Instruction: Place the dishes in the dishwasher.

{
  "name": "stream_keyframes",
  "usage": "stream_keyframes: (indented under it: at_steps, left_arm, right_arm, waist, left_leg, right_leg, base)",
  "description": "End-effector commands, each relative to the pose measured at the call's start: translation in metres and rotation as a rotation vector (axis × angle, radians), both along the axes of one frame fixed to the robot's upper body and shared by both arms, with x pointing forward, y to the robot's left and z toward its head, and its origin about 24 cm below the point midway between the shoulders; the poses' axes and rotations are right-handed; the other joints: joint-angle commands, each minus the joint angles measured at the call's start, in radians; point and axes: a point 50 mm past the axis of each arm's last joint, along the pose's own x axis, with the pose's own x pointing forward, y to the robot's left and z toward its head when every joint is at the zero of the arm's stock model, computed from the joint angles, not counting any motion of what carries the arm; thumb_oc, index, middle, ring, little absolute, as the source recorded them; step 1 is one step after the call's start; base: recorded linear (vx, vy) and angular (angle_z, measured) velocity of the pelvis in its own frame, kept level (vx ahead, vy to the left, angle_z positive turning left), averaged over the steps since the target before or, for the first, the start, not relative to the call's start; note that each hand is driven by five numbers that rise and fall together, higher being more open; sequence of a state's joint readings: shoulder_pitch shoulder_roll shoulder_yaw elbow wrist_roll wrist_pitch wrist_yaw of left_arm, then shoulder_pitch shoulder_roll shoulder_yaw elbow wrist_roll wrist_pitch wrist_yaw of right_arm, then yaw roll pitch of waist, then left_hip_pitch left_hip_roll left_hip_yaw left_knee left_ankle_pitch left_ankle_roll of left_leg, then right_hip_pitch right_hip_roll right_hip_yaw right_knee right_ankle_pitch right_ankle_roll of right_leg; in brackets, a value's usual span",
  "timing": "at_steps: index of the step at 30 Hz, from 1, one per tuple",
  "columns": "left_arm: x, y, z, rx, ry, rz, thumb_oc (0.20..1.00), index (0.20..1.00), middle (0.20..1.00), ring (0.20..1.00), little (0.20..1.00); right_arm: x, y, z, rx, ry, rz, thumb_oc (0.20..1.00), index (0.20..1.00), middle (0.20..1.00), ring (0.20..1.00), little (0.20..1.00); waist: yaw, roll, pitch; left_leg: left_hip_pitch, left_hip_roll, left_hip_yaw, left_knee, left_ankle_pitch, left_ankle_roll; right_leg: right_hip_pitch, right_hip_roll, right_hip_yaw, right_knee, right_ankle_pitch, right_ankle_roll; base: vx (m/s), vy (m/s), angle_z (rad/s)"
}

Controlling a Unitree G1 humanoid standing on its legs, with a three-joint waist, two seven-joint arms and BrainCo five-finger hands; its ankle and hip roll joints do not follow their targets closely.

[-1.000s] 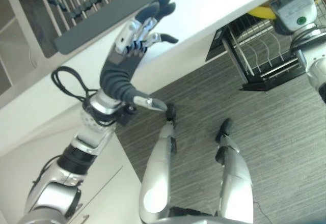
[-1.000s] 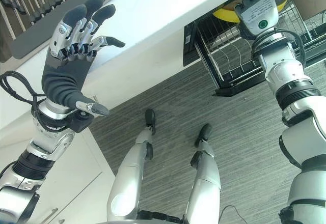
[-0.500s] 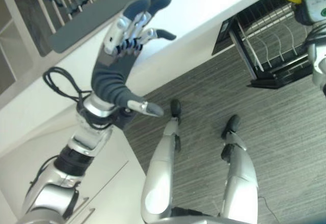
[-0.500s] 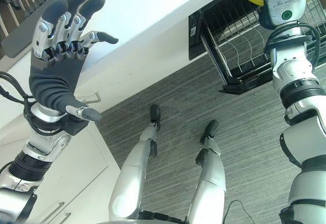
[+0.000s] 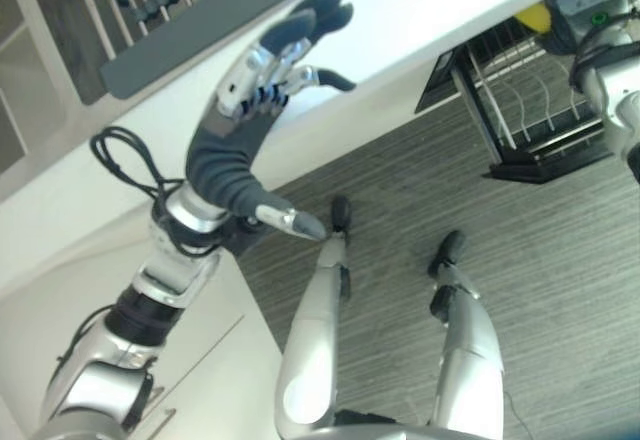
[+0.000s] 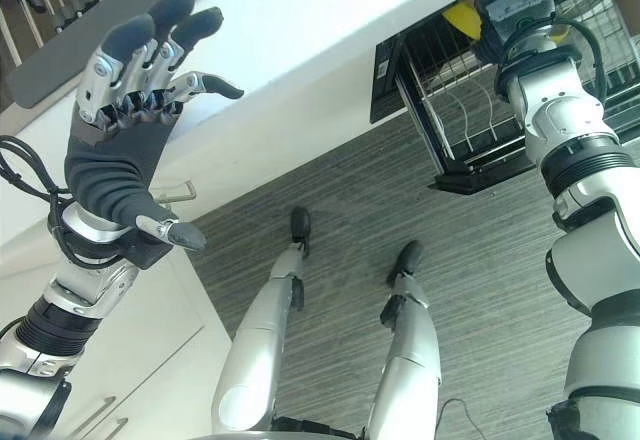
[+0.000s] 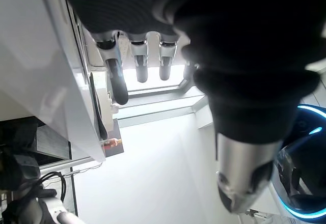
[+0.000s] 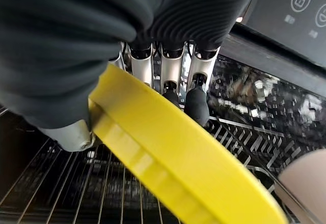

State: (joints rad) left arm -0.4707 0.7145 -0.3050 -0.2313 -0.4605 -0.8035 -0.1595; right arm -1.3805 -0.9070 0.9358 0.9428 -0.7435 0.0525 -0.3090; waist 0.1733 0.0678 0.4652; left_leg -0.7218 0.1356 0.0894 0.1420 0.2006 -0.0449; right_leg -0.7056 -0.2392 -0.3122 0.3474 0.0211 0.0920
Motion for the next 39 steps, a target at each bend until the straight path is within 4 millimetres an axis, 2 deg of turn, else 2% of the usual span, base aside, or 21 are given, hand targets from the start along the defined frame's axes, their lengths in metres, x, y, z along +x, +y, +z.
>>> stream_keyframes:
  at_steps: [1, 9, 10, 11, 14, 19, 21, 23, 26, 27, 32, 39]
  left_arm:
    - [0.032, 0.034, -0.046, 0.033, 0.329, 0.2, 1.0, 1.0, 1.0, 1.0, 1.0]
    - [0.033, 0.033, -0.044, 0.038, 0.333, 0.206, 1.0, 1.0, 1.0, 1.0, 1.0]
    - [0.034, 0.033, -0.044, 0.037, 0.332, 0.208, 1.0, 1.0, 1.0, 1.0, 1.0]
    - [0.034, 0.033, -0.043, 0.037, 0.332, 0.208, 1.0, 1.0, 1.0, 1.0, 1.0]
    - [0.035, 0.032, -0.044, 0.036, 0.334, 0.206, 1.0, 1.0, 1.0, 1.0, 1.0]
    - [0.036, 0.029, -0.042, 0.028, 0.331, 0.205, 1.0, 1.0, 1.0, 1.0, 1.0]
    - [0.037, 0.028, -0.041, 0.024, 0.326, 0.206, 1.0, 1.0, 1.0, 1.0, 1.0]
    - [0.037, 0.028, -0.04, 0.024, 0.327, 0.207, 1.0, 1.0, 1.0, 1.0, 1.0]
    - [0.038, 0.027, -0.036, 0.024, 0.327, 0.217, 1.0, 1.0, 1.0, 1.0, 1.0]
    - [0.039, 0.027, -0.034, 0.025, 0.328, 0.221, 1.0, 1.0, 1.0, 1.0, 1.0]
    - [0.042, 0.03, -0.029, 0.023, 0.33, 0.228, 1.0, 1.0, 1.0, 1.0, 1.0]
    - [0.041, 0.032, -0.032, 0.018, 0.344, 0.238, 1.0, 1.0, 1.0, 1.0, 1.0]
  right_arm:
    - [-0.001, 0.004, 0.024, 0.137, 0.002, 0.041, 0.2, 0.2, 0.2, 0.2, 0.2]
    - [0.0, -0.013, 0.016, 0.309, 0.058, -0.039, 0.2, 0.2, 0.2, 0.2, 0.2]
    - [0.0, -0.018, 0.012, 0.337, 0.074, -0.078, 0.862, 0.862, 0.862, 0.862, 0.862]
    - [0.0, -0.02, 0.011, 0.346, 0.078, -0.095, 1.0, 1.0, 1.0, 1.0, 1.0]
    - [0.0, -0.025, 0.007, 0.391, 0.082, -0.134, 1.0, 1.0, 1.0, 1.0, 1.0]
    - [0.004, -0.023, -0.004, 0.539, 0.144, -0.097, 1.0, 1.0, 1.0, 1.0, 1.0]
    - [0.008, -0.019, -0.018, 0.702, 0.274, -0.053, 1.0, 1.0, 1.0, 1.0, 1.0]
    - [0.009, -0.018, -0.025, 0.754, 0.32, -0.047, 1.0, 1.0, 1.0, 1.0, 1.0]
    - [0.01, -0.018, -0.054, 0.875, 0.524, -0.044, 1.0, 1.0, 1.0, 1.0, 1.0]
    - [0.01, -0.019, -0.057, 0.875, 0.51, -0.032, 1.0, 1.0, 1.0, 1.0, 1.0]
    - [0.012, -0.015, -0.051, 0.854, 0.449, -0.019, 1.0, 1.0, 1.0, 1.0, 1.0]
    - [0.008, -0.026, -0.047, 0.813, 0.417, -0.109, 1.0, 1.0, 1.0, 1.0, 1.0]
  waist:
    - [0.036, -0.059, 0.055]
    - [0.033, -0.063, 0.055]
    - [0.031, -0.064, 0.055]
    - [0.03, -0.064, 0.055]
    - [0.029, -0.062, 0.055]
    - [0.026, -0.057, 0.055]
    - [0.025, -0.057, 0.055]
    - [0.025, -0.057, 0.055]
    - [0.02, -0.063, 0.055]
    - [0.017, -0.064, 0.055]
    - [0.015, -0.066, 0.055]
    - [0.007, -0.074, 0.055]
  left_leg:
    - [-0.028, -0.006, -0.04, 0.117, -0.209, -0.015]
    - [-0.049, -0.001, -0.043, 0.132, -0.212, -0.017]
    - [-0.053, -0.001, -0.043, 0.133, -0.211, -0.018]
    - [-0.054, -0.001, -0.044, 0.133, -0.211, -0.018]
    - [-0.058, 0.0, -0.044, 0.135, -0.211, -0.018]
    - [-0.063, 0.0, -0.043, 0.135, -0.212, -0.018]
    - [-0.066, 0.002, -0.042, 0.135, -0.211, -0.021]
    - [-0.066, 0.002, -0.041, 0.134, -0.21, -0.021]
    - [-0.066, 0.007, -0.038, 0.131, -0.205, -0.023]
    - [-0.066, 0.009, -0.038, 0.131, -0.203, -0.024]
    - [-0.069, 0.01, -0.035, 0.135, -0.203, -0.025]
    - [-0.068, 0.014, -0.032, 0.142, -0.205, -0.024]
  right_leg:
    - [0.066, -0.017, -0.059, -0.112, -0.007, 0.069]
    - [0.055, -0.016, -0.061, -0.105, -0.006, 0.071]
    - [0.051, -0.015, -0.059, -0.105, -0.006, 0.071]
    - [0.049, -0.014, -0.058, -0.105, -0.006, 0.07]
    - [0.045, -0.014, -0.055, -0.103, -0.006, 0.069]
    - [0.037, -0.014, -0.052, -0.101, -0.008, 0.068]
    - [0.034, -0.015, -0.05, -0.102, -0.008, 0.067]
    - [0.035, -0.015, -0.05, -0.102, -0.009, 0.067]
    - [0.031, -0.015, -0.048, -0.1, -0.007, 0.067]
    - [0.028, -0.016, -0.047, -0.098, -0.006, 0.068]
    - [0.027, -0.014, -0.044, -0.098, -0.004, 0.068]
    - [0.033, -0.009, -0.044, -0.097, -0.004, 0.067]
  base:
    - [0.05, -0.04, -0.01]
    - [0.01, -0.011, 0.0]
    - [0.0, 0.0, 0.0]
    - [0.0, 0.0, 0.0]
    - [0.0, 0.0, 0.0]
    - [0.0, 0.0, 0.0]
    - [0.0, 0.0, 0.0]
    - [0.0, 0.0, 0.0]
    - [0.0, 0.0, 0.0]
    - [0.0, 0.0, 0.0]
    - [0.0, 0.0, 0.0]
    - [0.0, 0.0, 0.0]
